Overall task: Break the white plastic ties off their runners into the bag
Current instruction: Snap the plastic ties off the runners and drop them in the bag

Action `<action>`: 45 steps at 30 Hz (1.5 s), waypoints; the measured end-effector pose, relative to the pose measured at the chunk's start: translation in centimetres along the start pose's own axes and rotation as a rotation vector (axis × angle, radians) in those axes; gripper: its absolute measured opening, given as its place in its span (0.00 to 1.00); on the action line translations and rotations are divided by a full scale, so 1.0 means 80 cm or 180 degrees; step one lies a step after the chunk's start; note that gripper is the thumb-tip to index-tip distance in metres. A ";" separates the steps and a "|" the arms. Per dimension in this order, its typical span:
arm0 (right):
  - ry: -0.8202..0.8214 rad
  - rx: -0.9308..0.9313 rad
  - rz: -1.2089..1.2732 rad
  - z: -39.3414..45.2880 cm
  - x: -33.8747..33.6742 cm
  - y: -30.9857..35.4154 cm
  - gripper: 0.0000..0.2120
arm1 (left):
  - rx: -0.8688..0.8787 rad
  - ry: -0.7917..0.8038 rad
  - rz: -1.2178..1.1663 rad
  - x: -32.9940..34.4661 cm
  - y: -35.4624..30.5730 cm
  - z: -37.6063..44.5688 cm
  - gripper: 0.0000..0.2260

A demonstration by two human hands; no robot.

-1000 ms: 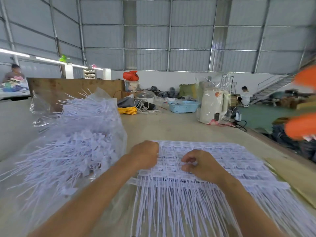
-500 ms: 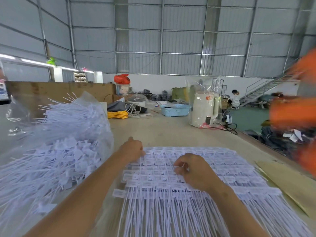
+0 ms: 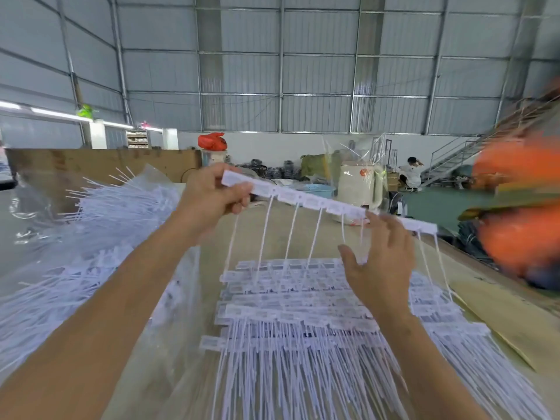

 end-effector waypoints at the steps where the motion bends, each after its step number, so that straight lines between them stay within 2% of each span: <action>1: -0.0121 -0.0055 0.0002 0.002 -0.008 0.005 0.32 | 0.0029 0.0044 -0.0310 0.000 -0.009 -0.005 0.04; 4: -0.0094 -0.0054 -0.0054 0.004 -0.013 0.013 0.37 | -0.0056 0.0054 -0.1249 -0.005 -0.007 -0.016 0.06; 7: -0.0221 -0.0263 -0.0280 0.004 -0.021 0.021 0.35 | -0.0460 0.0060 -0.2124 -0.009 0.027 -0.018 0.08; 9: -0.0513 -0.0529 -0.0304 0.003 -0.037 0.029 0.29 | -0.0821 -0.0232 -0.2047 -0.017 0.068 -0.017 0.09; 11: -0.0567 -0.0669 -0.0554 0.004 -0.044 0.034 0.25 | -0.1220 -0.0604 -0.1420 -0.026 0.121 -0.018 0.07; 12: -0.0199 -0.0627 -0.0628 0.007 -0.033 0.034 0.24 | -0.1410 -0.0710 -0.1089 -0.028 0.148 -0.022 0.05; 13: 0.0448 -0.0452 -0.0656 0.007 -0.009 0.027 0.23 | -0.1562 -0.0763 -0.0784 -0.029 0.172 -0.026 0.04; 15: 0.2200 0.0019 -0.0844 -0.020 0.044 -0.001 0.21 | -0.1642 -0.0829 -0.0296 -0.029 0.203 -0.032 0.04; 16: 0.2976 0.0226 -0.0973 -0.042 0.056 -0.014 0.24 | -0.1599 -0.0859 -0.0146 -0.029 0.210 -0.035 0.04; 17: 0.3417 0.0414 -0.1035 -0.058 0.058 -0.025 0.28 | -0.1549 -0.0874 -0.0057 -0.028 0.213 -0.035 0.05; 18: 0.3441 0.0558 -0.1044 -0.057 0.051 -0.032 0.30 | -0.1537 -0.0858 -0.0044 -0.025 0.215 -0.035 0.07; 19: 0.3136 0.0615 -0.1062 -0.044 0.039 -0.034 0.30 | -0.1590 -0.0798 -0.0144 -0.022 0.218 -0.035 0.08; 21: 0.2136 0.0481 -0.1098 -0.006 0.010 -0.022 0.24 | -0.1804 -0.0542 -0.0659 -0.008 0.224 -0.034 0.09; 23: 0.1536 0.0160 -0.0511 0.013 0.013 0.007 0.17 | -0.1959 -0.0201 -0.1003 0.009 0.225 -0.036 0.10; 25: 0.1740 -0.0165 0.0239 0.009 0.050 0.046 0.14 | -0.1924 -0.0090 -0.1006 0.015 0.222 -0.038 0.08; 27: 0.2259 -0.0444 0.0532 -0.008 0.101 0.077 0.19 | -0.1709 -0.0271 -0.0884 0.007 0.217 -0.037 0.06; 29: 0.2503 -0.0552 0.0731 -0.017 0.141 0.097 0.23 | -0.1454 -0.0493 -0.0743 -0.004 0.210 -0.036 0.06; 32: 0.2783 -0.0559 0.1198 -0.028 0.184 0.124 0.18 | -0.1180 -0.0540 -0.0788 -0.009 0.200 -0.037 0.06; 35: 0.2749 -0.0339 0.1658 -0.028 0.204 0.133 0.16 | -0.0968 -0.0518 -0.0586 -0.006 0.194 -0.038 0.10; 41: 0.2350 -0.0277 0.2011 -0.037 0.213 0.127 0.10 | -0.0732 -0.0644 0.0821 0.001 0.190 -0.037 0.15; 45: 0.2287 -0.0412 0.2127 -0.037 0.207 0.131 0.10 | -0.0779 -0.0663 0.0977 0.001 0.188 -0.032 0.17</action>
Point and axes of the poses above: each hand's wrist, its own z-axis towards the middle knuckle, its own x-axis out of the palm, y = z × x, the point moved 10 cm from there along z, towards the middle knuckle, and after that the axes turned 9 degrees about -x, right-handed, at the moved point
